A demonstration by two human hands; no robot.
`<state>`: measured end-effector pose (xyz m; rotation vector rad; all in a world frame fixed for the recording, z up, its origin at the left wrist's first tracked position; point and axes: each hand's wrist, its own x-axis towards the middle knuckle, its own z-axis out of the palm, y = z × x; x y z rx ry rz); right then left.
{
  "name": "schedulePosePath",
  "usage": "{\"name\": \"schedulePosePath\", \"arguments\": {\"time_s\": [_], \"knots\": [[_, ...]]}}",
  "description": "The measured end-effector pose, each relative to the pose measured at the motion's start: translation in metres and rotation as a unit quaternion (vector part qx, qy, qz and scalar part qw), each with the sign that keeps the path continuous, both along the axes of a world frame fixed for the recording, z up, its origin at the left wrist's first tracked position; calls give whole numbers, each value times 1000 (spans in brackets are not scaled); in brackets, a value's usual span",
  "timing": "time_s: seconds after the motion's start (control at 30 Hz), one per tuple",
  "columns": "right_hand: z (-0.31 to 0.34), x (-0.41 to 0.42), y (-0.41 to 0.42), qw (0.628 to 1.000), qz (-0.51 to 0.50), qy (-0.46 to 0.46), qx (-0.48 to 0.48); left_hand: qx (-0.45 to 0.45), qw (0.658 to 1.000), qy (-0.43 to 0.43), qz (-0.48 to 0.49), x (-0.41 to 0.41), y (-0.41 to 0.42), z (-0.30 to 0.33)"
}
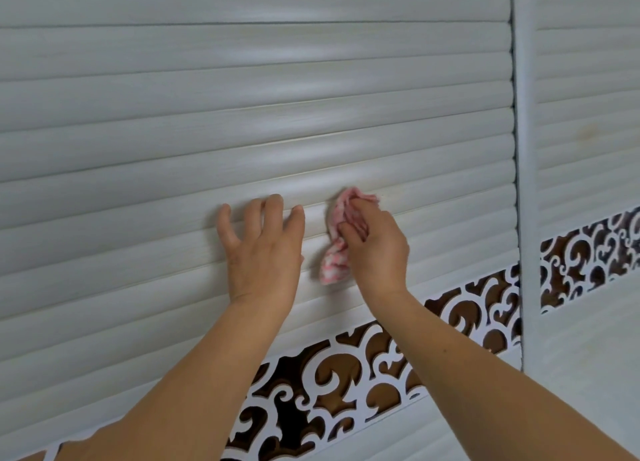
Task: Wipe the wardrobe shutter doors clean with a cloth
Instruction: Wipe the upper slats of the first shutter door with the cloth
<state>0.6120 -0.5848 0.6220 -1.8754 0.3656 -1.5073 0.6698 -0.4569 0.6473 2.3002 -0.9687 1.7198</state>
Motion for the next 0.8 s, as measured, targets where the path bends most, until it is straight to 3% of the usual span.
{"name": "schedulePosePath", "arguments": {"time_s": [0.1,0.17,0.27,0.33,0.4,0.47,0.53,0.8], "knots": [[-1,0,-7,999,2,14,-53,-3,1000,0,-10,1,1,0],[4,-2,-19,998,56,0,31,-3,1000,-5,-13,1,1,0],[14,-15,-40,966,118,-102,204,2,1000,-2,-7,1,2,1],[23,-29,-54,956,87,-129,250,10,1000,2,4,-1,2,0],[31,-38,-69,967,17,-96,236,10,1000,1,5,0,2,0],[33,-34,-79,983,-95,-18,155,4,1000,-3,-1,2,1,0],[27,-27,-75,973,-221,66,27,2,1000,-6,-3,2,1,0],[9,0,-7,957,-143,114,-224,-5,1000,0,-23,3,2,0]]}}
